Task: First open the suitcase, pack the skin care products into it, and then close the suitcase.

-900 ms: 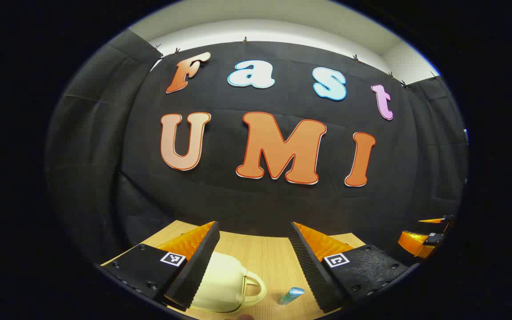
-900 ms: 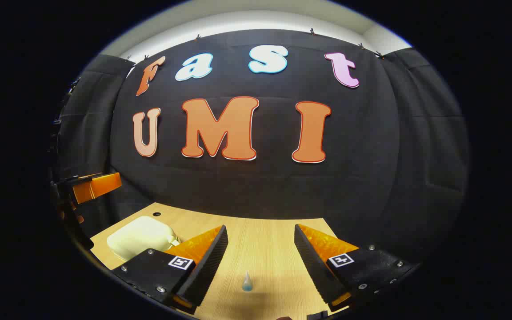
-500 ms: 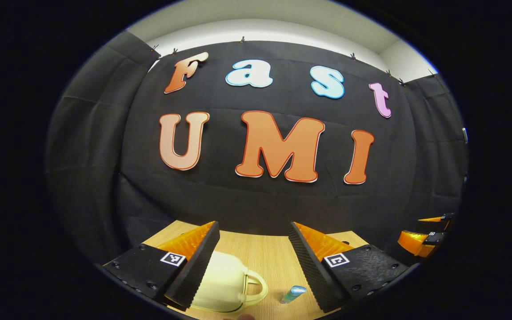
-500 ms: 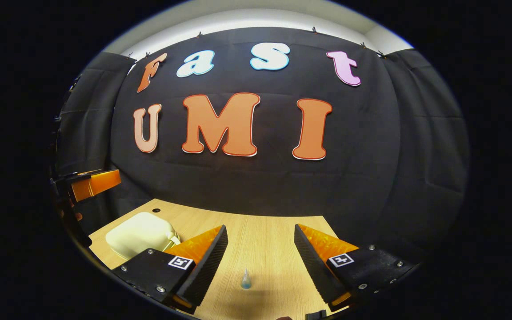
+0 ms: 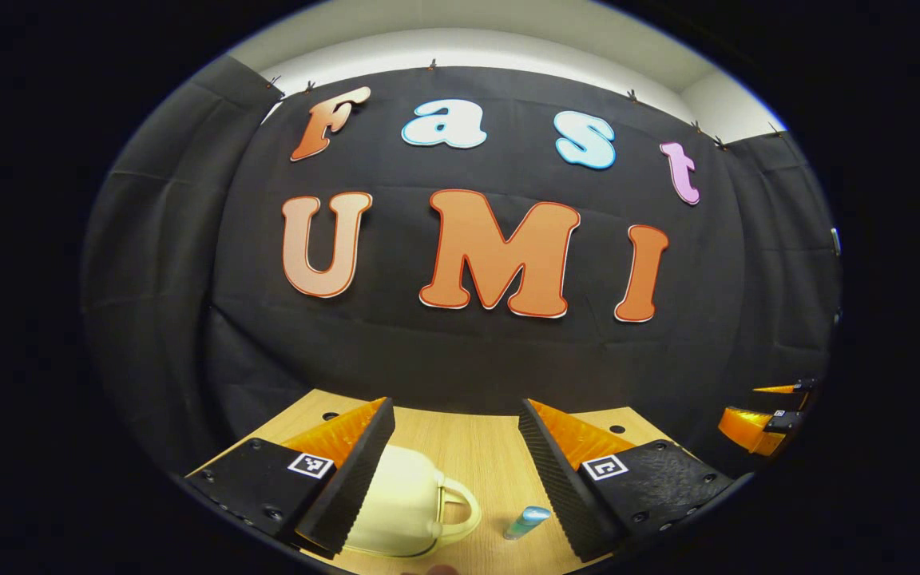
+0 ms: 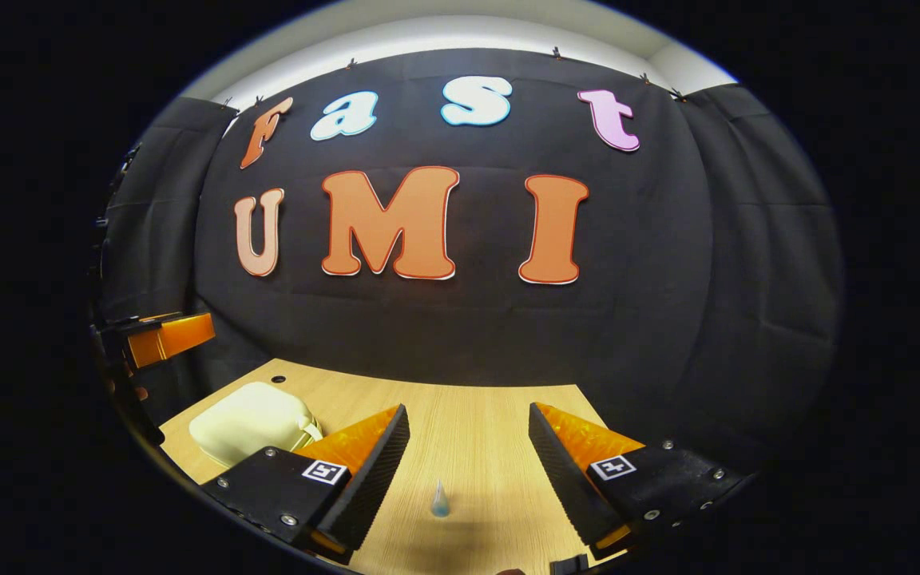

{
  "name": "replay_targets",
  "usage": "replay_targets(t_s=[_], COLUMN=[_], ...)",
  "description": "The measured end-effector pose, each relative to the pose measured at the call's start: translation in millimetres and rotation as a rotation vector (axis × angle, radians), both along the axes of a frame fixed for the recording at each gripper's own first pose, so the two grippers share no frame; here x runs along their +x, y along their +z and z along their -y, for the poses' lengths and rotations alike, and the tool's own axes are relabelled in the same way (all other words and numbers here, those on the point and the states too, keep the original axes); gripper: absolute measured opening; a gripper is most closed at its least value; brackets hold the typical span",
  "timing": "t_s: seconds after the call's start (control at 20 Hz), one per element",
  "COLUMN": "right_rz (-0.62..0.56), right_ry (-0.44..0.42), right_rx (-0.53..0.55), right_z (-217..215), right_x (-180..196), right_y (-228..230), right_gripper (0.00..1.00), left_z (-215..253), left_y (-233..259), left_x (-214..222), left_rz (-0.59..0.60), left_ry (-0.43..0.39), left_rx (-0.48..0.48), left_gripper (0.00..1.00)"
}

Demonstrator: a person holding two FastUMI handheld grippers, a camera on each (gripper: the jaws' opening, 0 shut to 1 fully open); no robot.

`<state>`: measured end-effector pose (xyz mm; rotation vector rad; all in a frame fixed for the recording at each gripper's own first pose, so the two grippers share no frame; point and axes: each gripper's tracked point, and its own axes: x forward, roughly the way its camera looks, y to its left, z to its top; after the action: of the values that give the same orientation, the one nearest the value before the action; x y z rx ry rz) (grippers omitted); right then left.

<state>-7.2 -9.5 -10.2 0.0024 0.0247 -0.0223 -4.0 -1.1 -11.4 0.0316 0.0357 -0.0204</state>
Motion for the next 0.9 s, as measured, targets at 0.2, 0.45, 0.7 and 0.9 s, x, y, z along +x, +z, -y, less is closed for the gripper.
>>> replay_targets(t_s=[0.2,0.45,0.7,0.9], right_rz=[-0.012,-0.026,-0.06,-0.086], right_ry=[0.003,-0.002,0.009,0.01], right_rx=[0.0,-0.003,-0.002,0.012], right_z=[-0.6,-1.5,-4.6,-3.0], right_x=[-4.2,-9.2,-13.6,-15.4], right_y=[-3.8,-10.4,-23.1,-31.9], right_gripper=[0.95,0.95,0.95,0.95], left_z=[0.3,-1.7,-0.9,-1.6], left_y=[-4.6,-11.3,-35.3,-71.6], left_x=[-4.5,-10.4,-19.6,-22.1], left_rz=[-0.005,-0.001,-0.016,-0.058], left_ry=[0.002,0.018,0.017,0.022], left_rx=[0.031,0.072,0.211,0.393], left_gripper=[0.97,0.97,0.98,0.98])
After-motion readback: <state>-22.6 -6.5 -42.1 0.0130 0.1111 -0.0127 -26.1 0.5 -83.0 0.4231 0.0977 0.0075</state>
